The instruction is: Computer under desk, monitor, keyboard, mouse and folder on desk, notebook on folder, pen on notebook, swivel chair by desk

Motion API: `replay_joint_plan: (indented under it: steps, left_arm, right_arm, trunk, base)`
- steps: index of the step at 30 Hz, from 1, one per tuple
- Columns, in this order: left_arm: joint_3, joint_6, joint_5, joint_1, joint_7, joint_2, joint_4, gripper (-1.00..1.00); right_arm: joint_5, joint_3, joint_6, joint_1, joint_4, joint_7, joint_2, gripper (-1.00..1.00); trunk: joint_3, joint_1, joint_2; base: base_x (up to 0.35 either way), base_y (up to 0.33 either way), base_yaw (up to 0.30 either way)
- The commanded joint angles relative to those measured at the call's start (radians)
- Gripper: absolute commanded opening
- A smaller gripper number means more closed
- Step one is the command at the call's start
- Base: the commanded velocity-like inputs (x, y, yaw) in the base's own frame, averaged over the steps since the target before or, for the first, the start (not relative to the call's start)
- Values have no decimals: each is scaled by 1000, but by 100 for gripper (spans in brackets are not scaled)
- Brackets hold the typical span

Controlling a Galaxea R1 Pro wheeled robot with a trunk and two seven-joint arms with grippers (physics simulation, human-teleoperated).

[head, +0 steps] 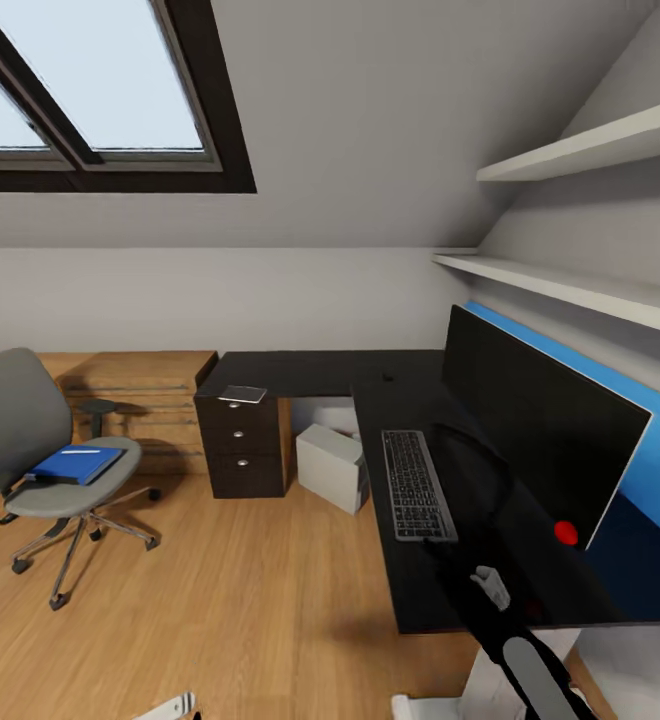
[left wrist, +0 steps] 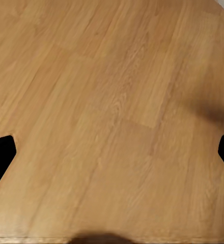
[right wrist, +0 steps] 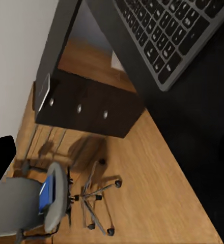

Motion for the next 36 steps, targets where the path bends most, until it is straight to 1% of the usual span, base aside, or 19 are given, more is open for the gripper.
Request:
replay_joint_plan:
  steps: [1, 2, 3, 5, 7, 9, 10, 13, 14, 15, 16, 17, 21, 24, 28, 32, 33, 34, 36]
  left_arm:
    - [-4, 5, 5, 0, 7, 2, 10, 100]
    - [-5, 5, 5, 0, 6, 2, 21, 100]
    - [-5, 5, 5, 0, 6, 2, 23, 100]
    - [-5, 6, 5, 0, 5, 2, 29, 100]
    - [-5, 6, 4, 0, 5, 1, 31, 100]
    - [-5, 7, 4, 0, 5, 2, 33, 100]
    - [-5, 7, 4, 0, 5, 2, 34, 100]
    - [-5, 7, 4, 0, 5, 3, 36, 100]
    - [-5, 7, 4, 0, 5, 3, 37, 100]
    - [-5, 7, 4, 0, 5, 3, 37, 100]
    - [-5, 7, 4, 0, 5, 3, 37, 100]
    - [-5, 7, 4, 0, 5, 3, 37, 100]
    - [-5, 6, 4, 0, 5, 3, 37, 100]
    - [-5, 6, 4, 0, 5, 2, 37, 100]
    - [-5, 5, 4, 0, 5, 1, 37, 100]
    - [-6, 1, 3, 0, 6, -2, 37, 100]
    - [-6, 0, 2, 0, 6, -2, 37, 100]
    - [-6, -1, 2, 0, 5, 0, 35, 100]
    - [-6, -1, 1, 0, 5, 0, 34, 100]
  right_arm:
    - [36, 0, -44, 0, -1, 0, 19, 100]
    - [104, -2, -114, 0, -2, -3, 48, 100]
    - [128, -2, -135, 0, -2, -5, 56, 100]
    - [228, -2, -201, 1, -4, -19, 86, 100]
    - [277, -2, -222, 1, -5, -33, 101, 100]
    - [369, -2, -252, 4, -20, -78, 133, 100]
    - [392, -2, -258, 5, -28, -93, 142, 100]
    - [546, 13, -293, 15, -94, -233, 190, 100]
    - [576, 22, -298, 20, -104, -262, 196, 100]
    - [634, 46, -307, 33, -126, -323, 204, 100]
    - [661, 60, -310, 41, -137, -354, 206, 100]
    - [711, 90, -316, 60, -159, -416, 209, 100]
    - [818, 161, -323, 128, -215, -575, 212, 100]
    - [867, 184, -325, 178, -226, -633, 211, 100]
    - [932, 194, -326, 223, -198, -661, 208, 100]
    - [1026, 199, -353, 243, -56, -669, 199, 100]
    - [1038, 199, -362, 244, -30, -668, 198, 100]
    - [1089, 205, -426, 247, 90, -664, 197, 100]
    - [1120, 221, -474, 247, 145, -663, 197, 100]
  trunk:
    - [-1, 0, -1]
    - [-1, 0, -1]
    - [-1, 0, -1]
    - [-1, 0, -1]
    - [-1, 0, -1]
    - [-1, 0, -1]
    - [-1, 0, -1]
    - [-1, 0, -1]
    - [-1, 0, -1]
    - [-1, 0, -1]
    - [-1, 0, -1]
    - [-1, 0, -1]
    - [-1, 0, -1]
    - [-1, 0, -1]
    - [-1, 0, -1]
    - [-1, 0, -1]
    - [-1, 0, -1]
    - [-1, 0, -1]
    - [5, -8, 13]
  base:
    - [-333, -45, 0]
    - [-333, -63, 0]
    - [-333, -67, 0]
    - [-333, -74, 0]
    - [-333, -79, 0]
    - [-333, -98, 0]
    - [-332, -113, 0]
    - [-323, -142, 0]
    - [-314, -158, 0]
    - [-309, -163, 0]
    - [-307, -165, 0]
    - [-303, -167, 0]
    - [-287, -170, 0]
    - [-237, -169, 0]
    - [-104, -104, 0]
    - [-29, -31, 0]
    - [-12, -12, 0]
    - [-4, -4, 0]
    - [-2, -2, 0]
